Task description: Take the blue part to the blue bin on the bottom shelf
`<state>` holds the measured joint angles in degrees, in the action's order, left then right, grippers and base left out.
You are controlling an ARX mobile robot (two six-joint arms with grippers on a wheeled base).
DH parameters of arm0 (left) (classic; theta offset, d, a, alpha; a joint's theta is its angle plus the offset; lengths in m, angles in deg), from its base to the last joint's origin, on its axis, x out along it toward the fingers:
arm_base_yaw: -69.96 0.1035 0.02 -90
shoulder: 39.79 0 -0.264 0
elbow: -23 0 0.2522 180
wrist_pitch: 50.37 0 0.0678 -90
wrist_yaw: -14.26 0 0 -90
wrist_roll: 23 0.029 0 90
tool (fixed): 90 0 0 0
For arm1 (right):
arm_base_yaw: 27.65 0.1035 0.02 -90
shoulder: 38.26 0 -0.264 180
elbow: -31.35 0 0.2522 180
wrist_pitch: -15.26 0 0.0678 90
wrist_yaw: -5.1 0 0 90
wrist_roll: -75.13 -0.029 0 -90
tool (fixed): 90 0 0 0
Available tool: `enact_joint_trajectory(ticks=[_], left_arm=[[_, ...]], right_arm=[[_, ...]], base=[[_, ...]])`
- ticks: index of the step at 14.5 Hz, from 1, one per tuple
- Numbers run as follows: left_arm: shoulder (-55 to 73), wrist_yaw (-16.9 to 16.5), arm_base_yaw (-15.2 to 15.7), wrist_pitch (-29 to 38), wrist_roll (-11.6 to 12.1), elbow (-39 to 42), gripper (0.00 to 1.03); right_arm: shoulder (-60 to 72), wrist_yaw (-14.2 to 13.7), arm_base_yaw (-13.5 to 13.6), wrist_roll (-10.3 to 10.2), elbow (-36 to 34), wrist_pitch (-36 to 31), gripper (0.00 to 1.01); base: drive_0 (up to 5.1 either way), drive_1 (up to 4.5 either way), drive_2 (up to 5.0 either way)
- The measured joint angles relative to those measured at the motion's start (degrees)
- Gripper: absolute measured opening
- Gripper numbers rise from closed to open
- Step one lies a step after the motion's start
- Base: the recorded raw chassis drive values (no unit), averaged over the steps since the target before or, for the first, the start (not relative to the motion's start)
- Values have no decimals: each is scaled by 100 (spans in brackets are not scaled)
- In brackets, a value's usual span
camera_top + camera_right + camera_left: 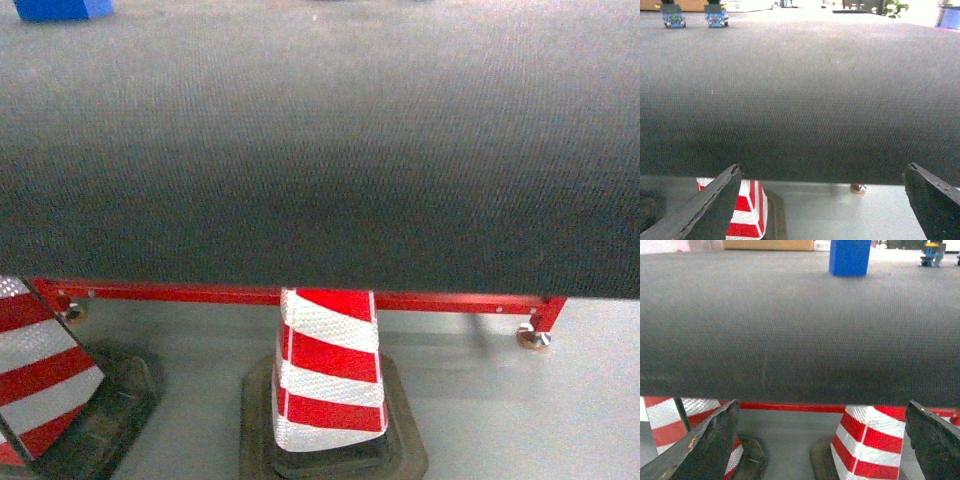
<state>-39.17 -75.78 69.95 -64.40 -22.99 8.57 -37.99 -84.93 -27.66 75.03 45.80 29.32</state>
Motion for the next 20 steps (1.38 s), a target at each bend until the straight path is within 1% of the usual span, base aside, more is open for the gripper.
enact_joint_trajectory(ticks=[20], left_arm=[[0, 4, 0, 0, 2, 0, 98]], right_arm=[[0, 4, 0, 7, 0, -7, 98]], base=[[0, 0, 0]])
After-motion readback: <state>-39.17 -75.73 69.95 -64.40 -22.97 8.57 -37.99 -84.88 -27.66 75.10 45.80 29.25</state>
